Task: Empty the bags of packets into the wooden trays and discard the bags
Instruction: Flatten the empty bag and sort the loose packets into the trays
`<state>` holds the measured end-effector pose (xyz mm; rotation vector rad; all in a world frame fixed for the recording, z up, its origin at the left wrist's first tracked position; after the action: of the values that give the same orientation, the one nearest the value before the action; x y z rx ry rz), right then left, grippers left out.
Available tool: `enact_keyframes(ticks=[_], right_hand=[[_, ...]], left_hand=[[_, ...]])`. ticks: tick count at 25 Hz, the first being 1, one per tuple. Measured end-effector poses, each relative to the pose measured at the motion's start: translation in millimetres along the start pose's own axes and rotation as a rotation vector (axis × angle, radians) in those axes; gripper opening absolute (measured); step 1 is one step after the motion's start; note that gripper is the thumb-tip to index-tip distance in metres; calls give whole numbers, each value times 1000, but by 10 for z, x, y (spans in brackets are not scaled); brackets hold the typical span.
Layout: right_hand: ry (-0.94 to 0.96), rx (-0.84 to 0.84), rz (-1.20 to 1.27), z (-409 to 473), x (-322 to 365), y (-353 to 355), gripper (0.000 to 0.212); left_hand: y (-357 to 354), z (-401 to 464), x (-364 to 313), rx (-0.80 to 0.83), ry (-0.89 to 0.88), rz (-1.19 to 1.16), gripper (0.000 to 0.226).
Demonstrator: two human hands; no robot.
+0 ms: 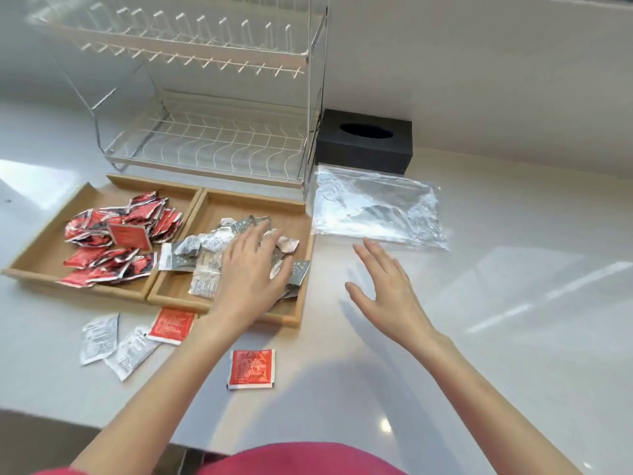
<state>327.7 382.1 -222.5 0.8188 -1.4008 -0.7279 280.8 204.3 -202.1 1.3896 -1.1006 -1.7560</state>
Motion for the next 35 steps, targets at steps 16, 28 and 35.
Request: enact_keyframes(ticks=[16, 28, 35], right_hand=[[83, 209, 50, -529, 964, -1340, 45], [-197, 315, 37, -396, 1008, -1494, 14], [-351, 240, 471, -109, 1327, -1500, 12]], left_hand=[[-6, -1117, 1548, 54, 346, -65, 52], [-2, -906, 1616, 102, 161, 65, 34], [535, -766, 1776, -23, 169, -301, 20]])
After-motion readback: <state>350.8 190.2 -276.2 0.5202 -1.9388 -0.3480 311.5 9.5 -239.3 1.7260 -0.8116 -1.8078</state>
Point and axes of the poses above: each hand's wrist, its own z-axis towards the middle knuckle, its own y-axis out of the back of the hand, x = y × z, the point moved 8 cm from there along z, towards the middle knuckle, and after that the axes turned 2 degrees about -z, right-handed, at the moved point
